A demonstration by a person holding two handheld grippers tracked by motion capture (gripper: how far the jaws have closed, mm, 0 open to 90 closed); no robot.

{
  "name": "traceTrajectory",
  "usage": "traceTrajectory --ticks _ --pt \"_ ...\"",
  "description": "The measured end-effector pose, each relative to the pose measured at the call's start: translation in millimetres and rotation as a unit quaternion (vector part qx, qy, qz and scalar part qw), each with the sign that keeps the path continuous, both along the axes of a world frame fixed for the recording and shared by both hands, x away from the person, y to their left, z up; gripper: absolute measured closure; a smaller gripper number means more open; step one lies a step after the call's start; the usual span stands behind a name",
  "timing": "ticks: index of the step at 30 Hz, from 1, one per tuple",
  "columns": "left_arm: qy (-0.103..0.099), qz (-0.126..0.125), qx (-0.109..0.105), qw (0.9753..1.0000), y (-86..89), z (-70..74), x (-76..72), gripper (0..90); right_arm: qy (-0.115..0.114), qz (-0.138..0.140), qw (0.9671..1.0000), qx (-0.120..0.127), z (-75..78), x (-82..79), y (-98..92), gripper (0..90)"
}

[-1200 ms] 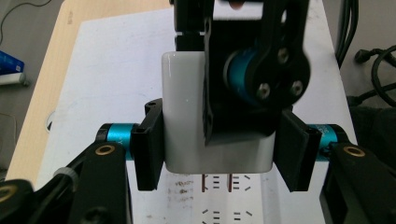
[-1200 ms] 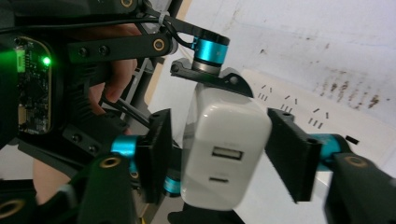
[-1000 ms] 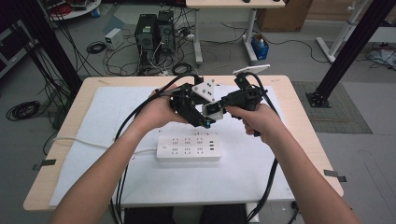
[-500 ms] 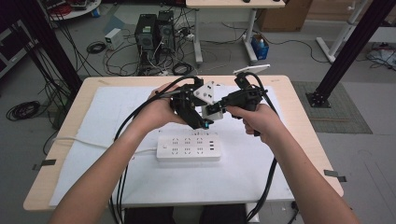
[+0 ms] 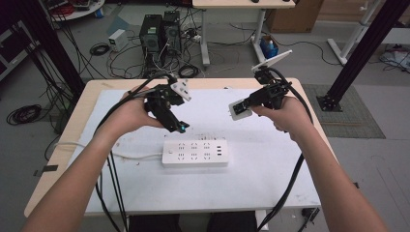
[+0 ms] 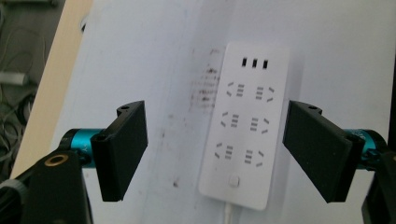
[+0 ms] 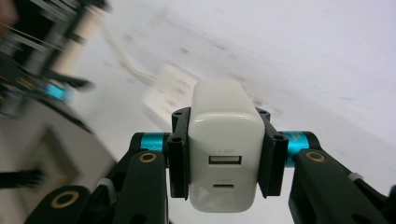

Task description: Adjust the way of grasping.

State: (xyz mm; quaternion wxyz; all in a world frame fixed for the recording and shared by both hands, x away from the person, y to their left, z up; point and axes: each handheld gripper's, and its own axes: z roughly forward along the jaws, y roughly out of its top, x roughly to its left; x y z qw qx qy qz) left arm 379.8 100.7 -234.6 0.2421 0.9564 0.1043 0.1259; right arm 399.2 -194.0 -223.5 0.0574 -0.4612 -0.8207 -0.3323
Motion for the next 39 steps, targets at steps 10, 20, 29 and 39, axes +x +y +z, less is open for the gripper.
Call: traceTrajectory --ticks 10,20,29,39 --pt "0.094 0.102 0.049 0.9891 50.0 -8.3 8.8 22.2 -0.048 -0.005 0.982 -0.183 18.3 -2.6 -6.7 62.2" --pt "0.119 0.197 0.072 0.9705 87.6 -13.6 18.5 22.3 -0.061 0.004 0.9613 -0.269 16.3 -1.2 -11.6 62.2" --pt "0.123 0.2 0.073 0.9692 89.9 -12.1 20.5 22.3 -0.065 0.006 0.9588 -0.276 15.3 0.0 -18.0 62.2" --pt "0.125 0.195 0.076 0.9698 85.0 -14.6 21.8 22.3 -0.063 0.014 0.9604 -0.271 13.3 -2.0 -18.2 62.1"
